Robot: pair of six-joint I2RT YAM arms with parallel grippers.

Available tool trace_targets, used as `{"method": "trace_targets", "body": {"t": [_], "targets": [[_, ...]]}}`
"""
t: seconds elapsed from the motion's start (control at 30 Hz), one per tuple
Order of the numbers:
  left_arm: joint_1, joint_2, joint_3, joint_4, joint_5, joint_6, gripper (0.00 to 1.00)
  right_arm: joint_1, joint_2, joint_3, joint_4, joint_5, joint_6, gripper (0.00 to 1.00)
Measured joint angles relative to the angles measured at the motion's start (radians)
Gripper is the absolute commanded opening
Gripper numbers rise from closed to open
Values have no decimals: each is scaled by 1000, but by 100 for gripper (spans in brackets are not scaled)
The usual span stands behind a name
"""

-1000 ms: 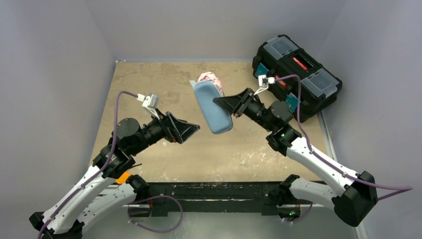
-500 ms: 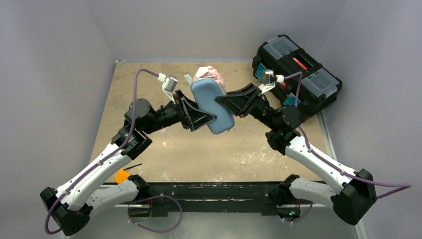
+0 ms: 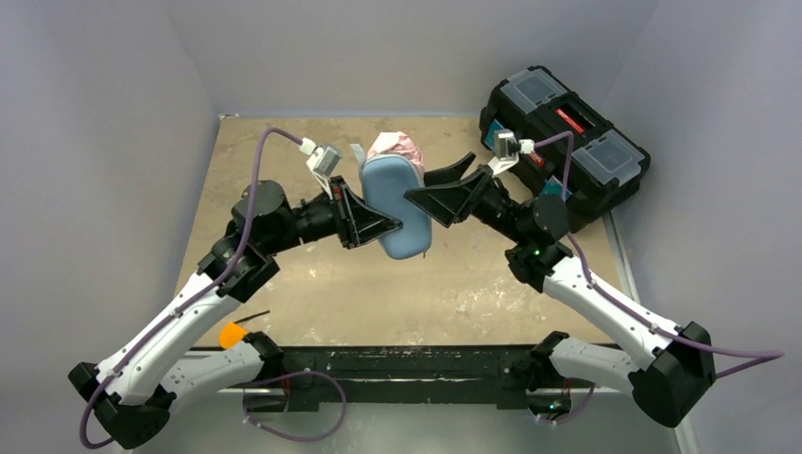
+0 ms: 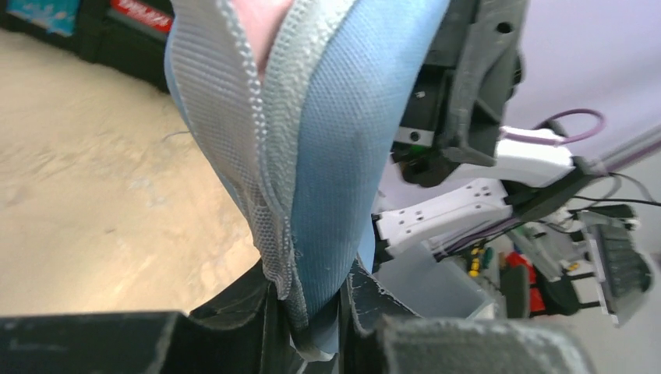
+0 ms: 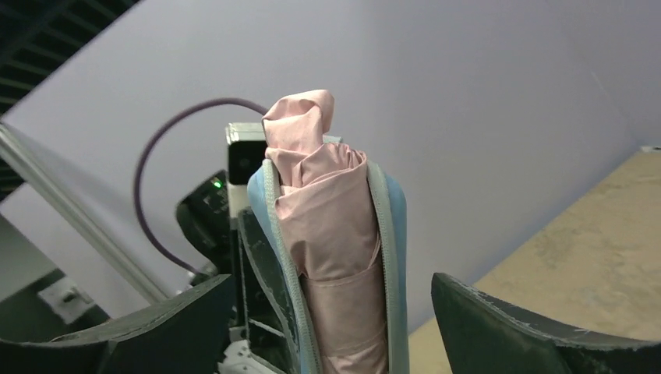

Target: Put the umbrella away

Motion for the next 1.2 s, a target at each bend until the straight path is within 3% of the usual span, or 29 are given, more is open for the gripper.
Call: {"method": "trace_targets", "body": {"t": [0.2,0.4,0.53,0.8,1.0,1.2], "targets": [[0,-12,121,-304,-154,106,0,0,-82,41,-322,26,-230,99],[0,-13,229,-475,-280,185,0,1,-207,23,-551,65,-453,97],[0,-5,270,-540,-346,204,0,35,-234,-43,-577,73,-547,89],[0,85,377,-630,-440,229,0,260,-119,-99,-554,212,-745,73],[0,94,393,-643,-468,240,0,299,-6,-101,-440,277,-823,56],[0,94,393,-643,-473,244,0,313,81,-85,-378,312,-856,49]]}}
